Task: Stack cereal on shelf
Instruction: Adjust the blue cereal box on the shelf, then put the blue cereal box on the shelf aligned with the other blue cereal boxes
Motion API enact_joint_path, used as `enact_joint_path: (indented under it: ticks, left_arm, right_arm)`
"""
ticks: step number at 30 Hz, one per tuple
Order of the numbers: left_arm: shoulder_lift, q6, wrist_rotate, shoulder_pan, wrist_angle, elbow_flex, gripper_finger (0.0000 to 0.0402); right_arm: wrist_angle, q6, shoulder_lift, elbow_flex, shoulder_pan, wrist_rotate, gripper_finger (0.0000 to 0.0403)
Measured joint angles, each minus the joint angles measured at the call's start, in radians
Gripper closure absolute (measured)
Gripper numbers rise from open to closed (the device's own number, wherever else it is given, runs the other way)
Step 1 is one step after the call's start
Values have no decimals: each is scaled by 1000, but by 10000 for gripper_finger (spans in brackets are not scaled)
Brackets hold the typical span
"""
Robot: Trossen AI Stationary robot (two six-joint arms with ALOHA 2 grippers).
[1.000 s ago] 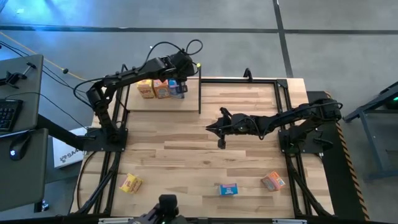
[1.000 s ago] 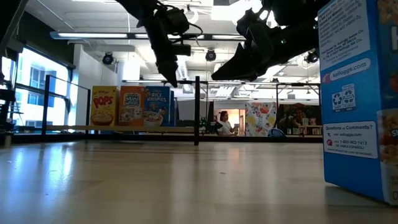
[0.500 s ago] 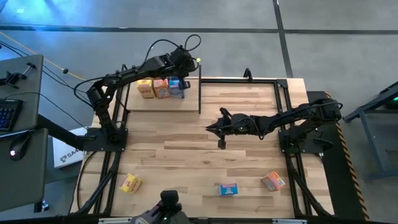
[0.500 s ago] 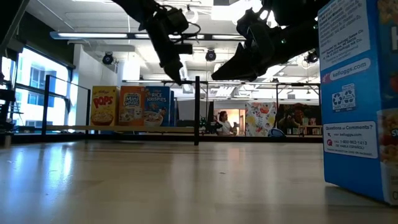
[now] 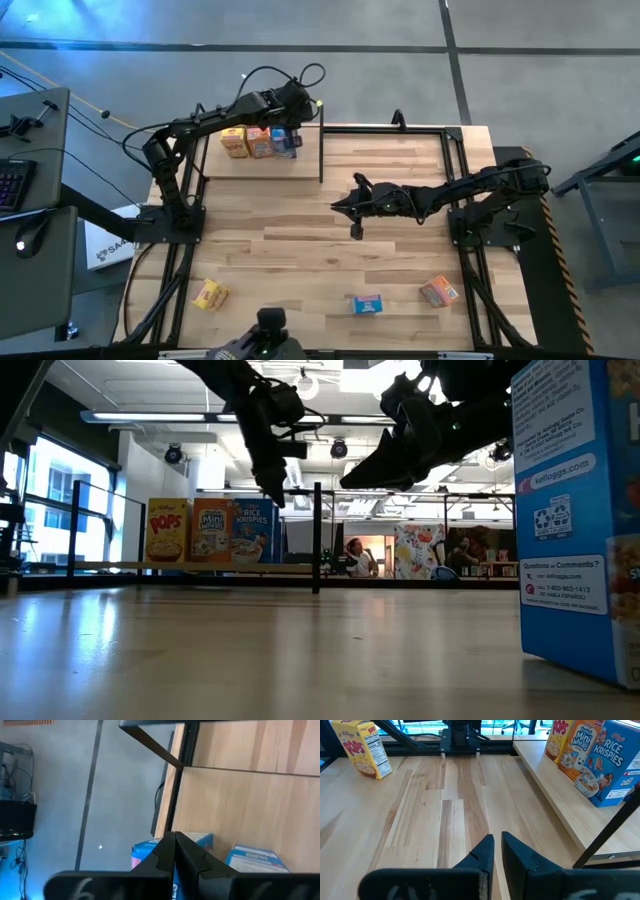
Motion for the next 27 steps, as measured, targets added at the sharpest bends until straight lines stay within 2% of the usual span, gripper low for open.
enact_joint_path:
  ticks: [10,16,20,27]
  left_arm:
    - [-16,-11,19,-27,-55,0,401]
    - [-109,-110,217,-53,-3,-31,401]
    - [-234,-161,248,-79,149,-175,401]
    - [-522,-284,305,-148,491,-579,401]
  right_arm:
    - [0,0,0,0,0,-10,380]
    - [0,-1,0,0,0,-11,380]
    - [0,-2,0,0,1,-11,380]
    - [-4,23,0,12,1,19,380]
